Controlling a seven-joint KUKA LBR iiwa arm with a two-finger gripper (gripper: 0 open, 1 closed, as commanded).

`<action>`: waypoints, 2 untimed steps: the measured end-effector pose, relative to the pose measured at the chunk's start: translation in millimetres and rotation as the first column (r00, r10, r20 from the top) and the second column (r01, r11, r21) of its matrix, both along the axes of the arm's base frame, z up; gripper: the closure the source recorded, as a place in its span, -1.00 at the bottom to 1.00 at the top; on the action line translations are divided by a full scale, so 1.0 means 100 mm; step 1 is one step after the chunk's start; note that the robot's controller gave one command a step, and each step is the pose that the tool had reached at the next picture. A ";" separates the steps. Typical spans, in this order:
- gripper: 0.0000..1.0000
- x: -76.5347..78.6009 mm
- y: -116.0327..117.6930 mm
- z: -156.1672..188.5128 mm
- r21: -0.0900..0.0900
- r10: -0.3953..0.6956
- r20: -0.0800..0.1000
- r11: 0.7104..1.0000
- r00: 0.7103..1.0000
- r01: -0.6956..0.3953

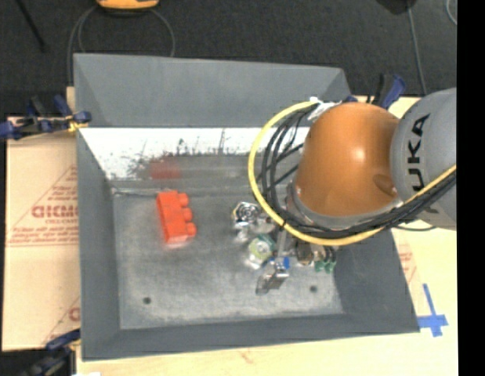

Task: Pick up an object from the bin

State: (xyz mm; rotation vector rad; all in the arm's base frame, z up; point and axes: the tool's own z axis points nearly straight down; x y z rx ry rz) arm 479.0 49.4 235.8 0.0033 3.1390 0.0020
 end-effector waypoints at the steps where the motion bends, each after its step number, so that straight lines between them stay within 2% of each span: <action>1: -1.00 0.67 -0.62 -1.46 0.002 -0.045 0.020 0.999 0.999 0.045; 2: -1.00 0.77 -0.92 -1.58 0.007 -0.260 0.015 0.966 0.966 0.260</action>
Offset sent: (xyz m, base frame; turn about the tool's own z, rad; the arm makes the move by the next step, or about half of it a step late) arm 0.0645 -0.0684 -0.1658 0.0483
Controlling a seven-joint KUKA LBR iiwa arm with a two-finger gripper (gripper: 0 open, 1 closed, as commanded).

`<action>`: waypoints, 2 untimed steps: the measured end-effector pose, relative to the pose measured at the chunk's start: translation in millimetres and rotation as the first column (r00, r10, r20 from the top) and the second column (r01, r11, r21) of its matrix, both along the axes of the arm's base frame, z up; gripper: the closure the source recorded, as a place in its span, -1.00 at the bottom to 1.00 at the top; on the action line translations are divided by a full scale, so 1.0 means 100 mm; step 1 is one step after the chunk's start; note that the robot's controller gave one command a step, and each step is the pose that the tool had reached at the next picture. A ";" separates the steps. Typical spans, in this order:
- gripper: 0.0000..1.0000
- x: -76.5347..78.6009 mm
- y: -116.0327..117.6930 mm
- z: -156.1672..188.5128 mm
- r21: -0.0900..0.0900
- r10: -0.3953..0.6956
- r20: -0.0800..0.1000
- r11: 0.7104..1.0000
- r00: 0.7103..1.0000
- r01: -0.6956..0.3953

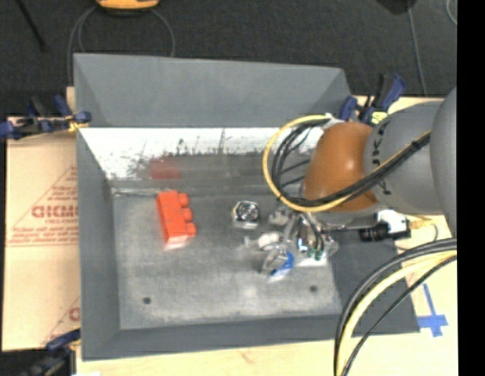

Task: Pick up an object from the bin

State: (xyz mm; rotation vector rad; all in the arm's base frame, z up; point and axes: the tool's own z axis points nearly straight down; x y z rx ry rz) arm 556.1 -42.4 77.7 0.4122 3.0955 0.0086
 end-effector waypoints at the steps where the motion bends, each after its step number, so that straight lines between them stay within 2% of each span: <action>1: -1.00 0.02 0.00 0.02 -0.002 0.004 -0.011 1.000 1.000 -0.004; 2: -1.00 0.03 0.00 0.02 -0.002 0.006 -0.013 1.000 1.000 -0.006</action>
Offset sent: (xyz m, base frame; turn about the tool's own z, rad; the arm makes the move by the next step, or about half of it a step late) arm 0.0000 0.0000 0.0000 -0.0001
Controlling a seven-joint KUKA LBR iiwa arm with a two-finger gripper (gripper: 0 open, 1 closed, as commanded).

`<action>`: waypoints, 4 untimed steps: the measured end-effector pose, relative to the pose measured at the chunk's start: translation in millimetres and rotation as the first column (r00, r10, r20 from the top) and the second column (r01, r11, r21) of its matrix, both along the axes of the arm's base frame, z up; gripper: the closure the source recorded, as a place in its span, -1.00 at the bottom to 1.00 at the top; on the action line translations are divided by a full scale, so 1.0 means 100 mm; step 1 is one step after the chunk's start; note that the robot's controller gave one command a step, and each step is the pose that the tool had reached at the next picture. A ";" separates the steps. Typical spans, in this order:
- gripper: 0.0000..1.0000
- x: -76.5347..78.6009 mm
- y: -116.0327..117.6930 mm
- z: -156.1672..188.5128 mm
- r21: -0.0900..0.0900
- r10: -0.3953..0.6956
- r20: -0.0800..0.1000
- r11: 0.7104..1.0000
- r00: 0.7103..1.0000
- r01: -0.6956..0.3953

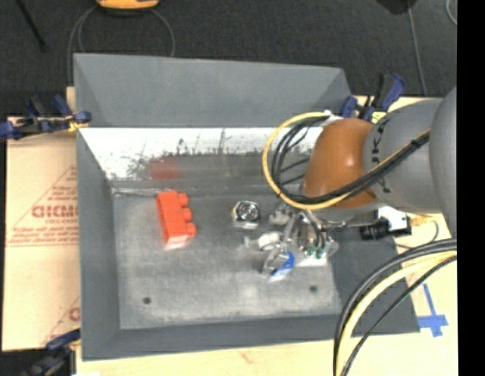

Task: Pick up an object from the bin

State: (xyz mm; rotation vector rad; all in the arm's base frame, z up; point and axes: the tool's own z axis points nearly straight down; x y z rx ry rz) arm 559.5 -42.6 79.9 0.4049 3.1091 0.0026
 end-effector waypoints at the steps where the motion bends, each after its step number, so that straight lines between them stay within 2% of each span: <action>1: -1.00 0.01 0.00 0.01 0.000 0.000 0.001 1.000 1.000 0.000; 2: 1.00 0.02 0.00 0.03 0.000 0.000 0.002 1.000 1.000 0.000; 3: 1.00 0.04 -0.01 0.56 0.000 0.002 0.003 1.000 1.000 -0.002; 4: 1.00 0.06 -0.02 0.73 0.000 0.002 0.000 1.000 1.000 -0.002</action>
Offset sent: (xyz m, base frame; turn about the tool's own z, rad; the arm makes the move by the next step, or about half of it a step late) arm 0.0000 0.0000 0.0000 0.0000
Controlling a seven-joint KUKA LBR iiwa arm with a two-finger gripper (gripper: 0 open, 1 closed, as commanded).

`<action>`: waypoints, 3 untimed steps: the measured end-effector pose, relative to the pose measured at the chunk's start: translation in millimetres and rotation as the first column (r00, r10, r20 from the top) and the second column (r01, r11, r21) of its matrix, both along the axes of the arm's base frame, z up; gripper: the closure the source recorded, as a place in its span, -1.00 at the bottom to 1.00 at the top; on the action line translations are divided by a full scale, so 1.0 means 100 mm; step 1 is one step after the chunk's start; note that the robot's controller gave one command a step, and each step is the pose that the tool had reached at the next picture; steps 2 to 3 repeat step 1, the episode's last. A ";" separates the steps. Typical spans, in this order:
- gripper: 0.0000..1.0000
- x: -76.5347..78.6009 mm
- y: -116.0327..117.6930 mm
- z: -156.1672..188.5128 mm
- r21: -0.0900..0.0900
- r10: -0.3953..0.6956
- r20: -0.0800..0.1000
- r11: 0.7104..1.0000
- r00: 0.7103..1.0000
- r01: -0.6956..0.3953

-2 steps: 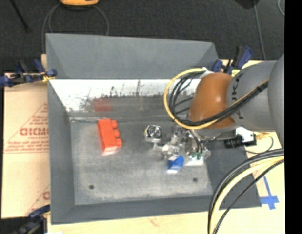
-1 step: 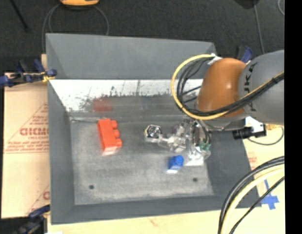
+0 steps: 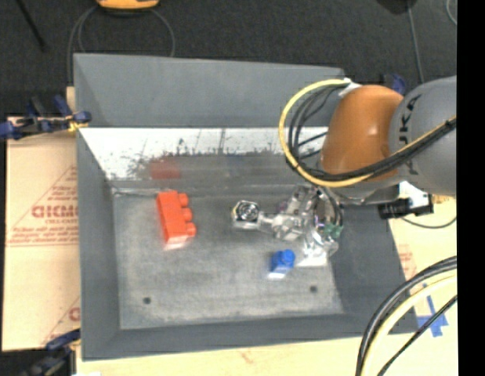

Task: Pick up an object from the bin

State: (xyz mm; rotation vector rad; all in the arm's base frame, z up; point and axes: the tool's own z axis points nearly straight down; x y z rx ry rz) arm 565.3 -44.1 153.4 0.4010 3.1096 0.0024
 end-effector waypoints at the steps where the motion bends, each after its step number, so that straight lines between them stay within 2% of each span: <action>1: 1.00 0.02 -0.01 0.44 0.000 0.002 0.002 1.000 1.000 -0.002; 3: 1.00 0.02 -0.01 0.44 0.000 0.002 0.002 1.000 1.000 -0.002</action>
Offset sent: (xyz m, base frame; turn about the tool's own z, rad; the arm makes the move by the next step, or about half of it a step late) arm 0.0000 -0.0001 0.0408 0.0000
